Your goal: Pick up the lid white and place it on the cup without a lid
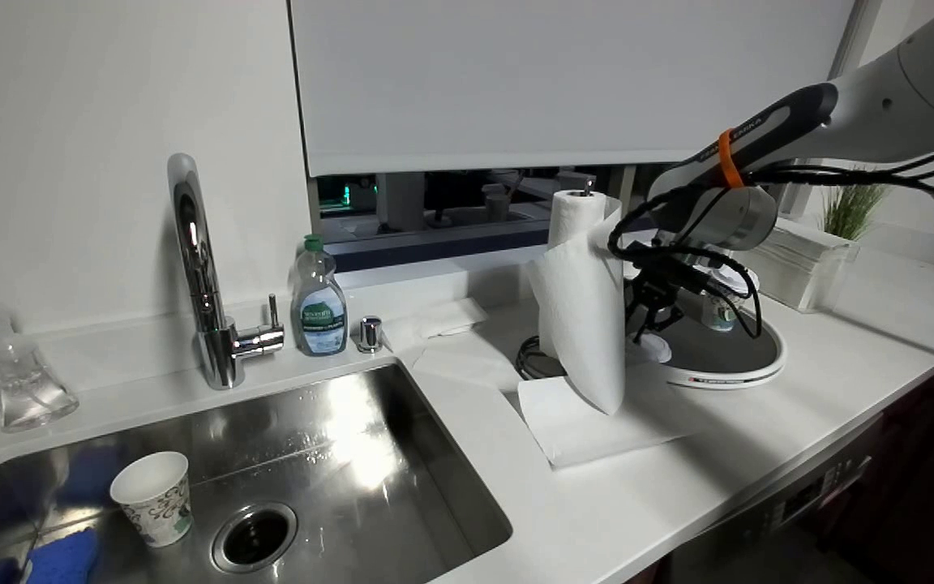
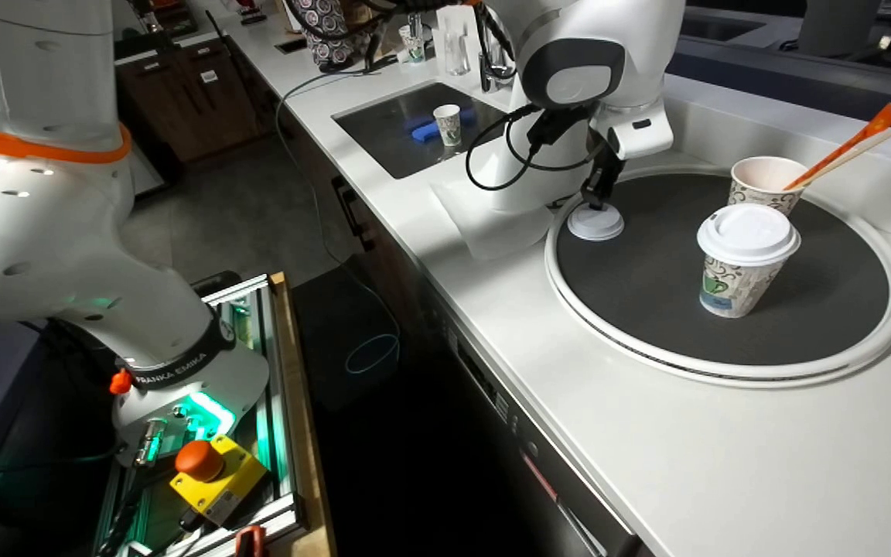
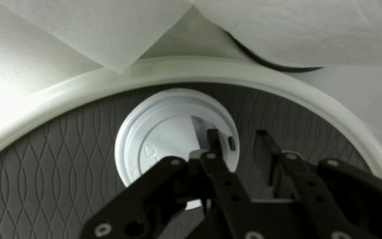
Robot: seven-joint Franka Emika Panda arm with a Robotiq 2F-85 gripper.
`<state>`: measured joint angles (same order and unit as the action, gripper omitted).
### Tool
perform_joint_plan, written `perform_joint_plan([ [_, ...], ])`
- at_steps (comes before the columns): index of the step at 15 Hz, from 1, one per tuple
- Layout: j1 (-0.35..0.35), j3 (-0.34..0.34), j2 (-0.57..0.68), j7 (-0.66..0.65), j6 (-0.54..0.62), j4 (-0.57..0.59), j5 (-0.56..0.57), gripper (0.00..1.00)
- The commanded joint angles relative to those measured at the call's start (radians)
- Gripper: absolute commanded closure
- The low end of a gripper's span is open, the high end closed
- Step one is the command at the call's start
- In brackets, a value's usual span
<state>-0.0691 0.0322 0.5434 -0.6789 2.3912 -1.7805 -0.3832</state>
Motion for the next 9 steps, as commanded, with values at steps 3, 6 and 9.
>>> perform_joint_plan([
  [3,0.007,0.016,-0.005,0.009,-0.032,-0.005,0.001,1.0],
  [6,0.002,0.019,-0.026,0.013,-0.044,-0.009,0.001,0.99],
  [9,-0.005,0.034,-0.064,0.023,-0.053,-0.026,0.01,0.98],
])
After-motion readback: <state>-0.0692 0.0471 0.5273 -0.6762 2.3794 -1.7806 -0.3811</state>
